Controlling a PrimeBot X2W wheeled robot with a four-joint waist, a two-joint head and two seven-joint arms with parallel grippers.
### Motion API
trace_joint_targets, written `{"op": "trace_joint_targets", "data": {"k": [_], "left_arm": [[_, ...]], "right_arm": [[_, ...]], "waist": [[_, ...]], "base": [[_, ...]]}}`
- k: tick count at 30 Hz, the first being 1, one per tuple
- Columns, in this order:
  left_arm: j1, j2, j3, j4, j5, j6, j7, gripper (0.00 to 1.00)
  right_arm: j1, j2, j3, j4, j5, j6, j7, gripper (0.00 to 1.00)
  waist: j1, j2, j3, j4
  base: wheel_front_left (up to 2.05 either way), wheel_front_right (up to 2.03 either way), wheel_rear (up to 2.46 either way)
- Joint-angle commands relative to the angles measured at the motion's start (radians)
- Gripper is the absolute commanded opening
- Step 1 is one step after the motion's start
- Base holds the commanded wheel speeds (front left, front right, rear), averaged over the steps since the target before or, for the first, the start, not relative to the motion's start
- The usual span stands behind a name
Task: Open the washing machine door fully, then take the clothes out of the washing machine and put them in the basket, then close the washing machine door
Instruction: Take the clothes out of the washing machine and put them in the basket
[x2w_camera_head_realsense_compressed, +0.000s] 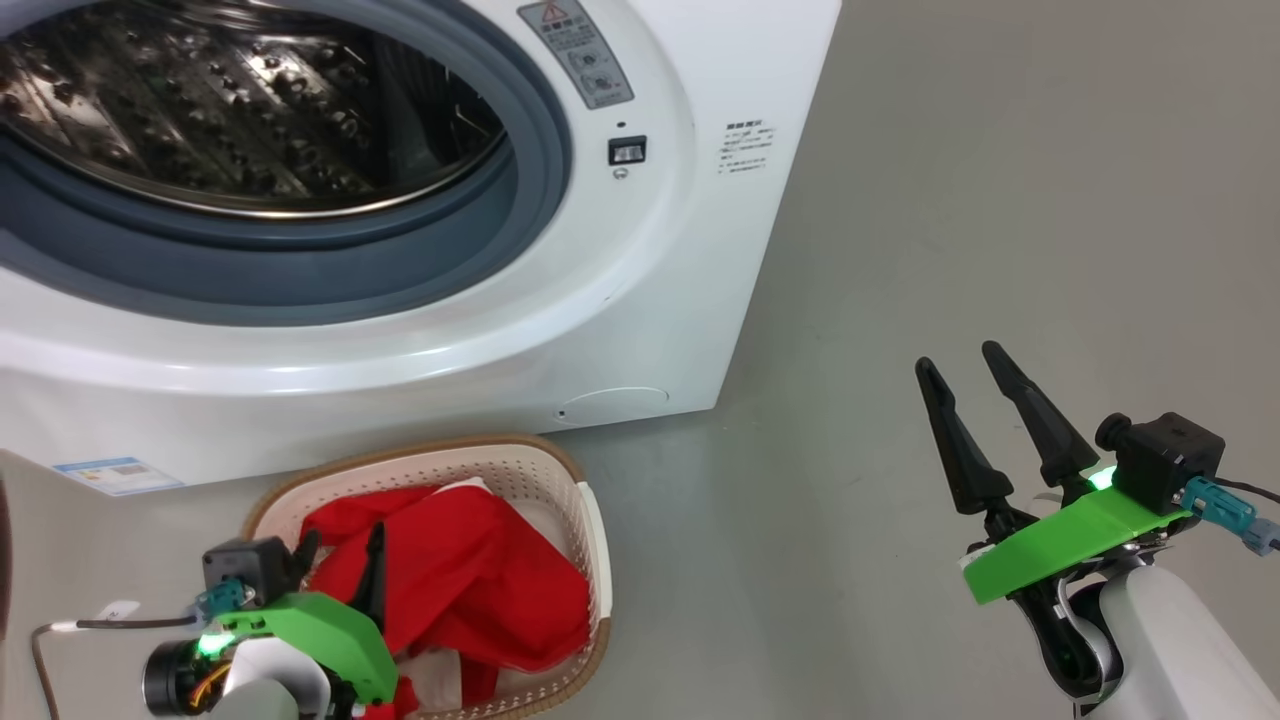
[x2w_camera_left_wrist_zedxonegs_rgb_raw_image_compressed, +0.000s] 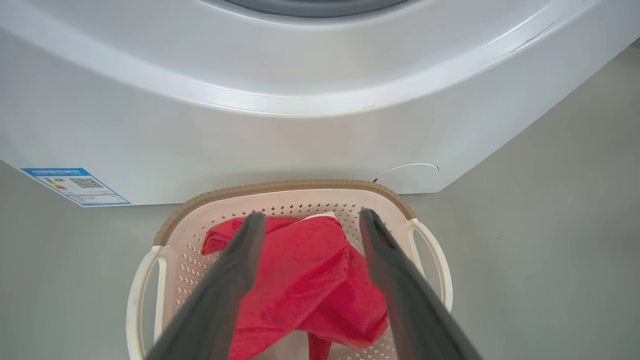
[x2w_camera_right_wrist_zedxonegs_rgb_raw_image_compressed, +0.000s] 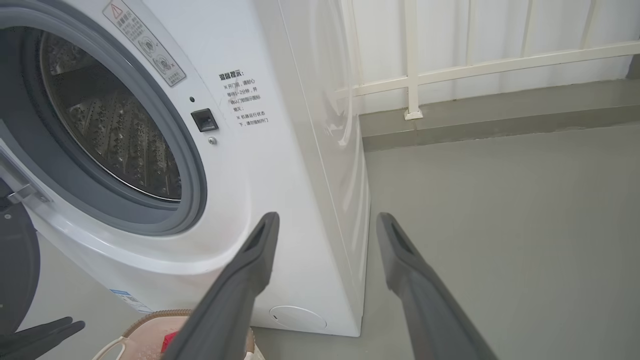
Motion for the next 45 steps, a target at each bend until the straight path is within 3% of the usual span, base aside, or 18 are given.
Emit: {"op": "trace_joint_targets", "data": {"k": [1, 28, 45], "left_arm": [[0.007, 0.028, 0.031, -0.021, 0.011, -0.008, -0.013, 1.0], [0.172, 0.023, 0.131, -0.359, 0.112, -0.01, -0.014, 1.0], [0.281, 0.012, 0.179, -0.606, 0.116, 0.008, -0.014, 1.0]], "right_arm": [[-0.008, -0.003, 0.013, -0.02, 0.003, 0.002, -0.012, 1.0], [0.048, 0.005, 0.017, -0.004, 0.003, 0.002, -0.012, 1.0], [0.083, 0.009, 0.018, 0.005, 0.003, 0.002, -0.012, 1.0]], "waist": [[0.0, 0.0, -0.005, 0.006], [0.0, 0.0, -0.115, 0.106], [0.0, 0.0, -0.182, 0.152]], "base": [[0.0, 0.0, 0.0], [0.0, 0.0, 0.0], [0.0, 0.0, 0.0]]}}
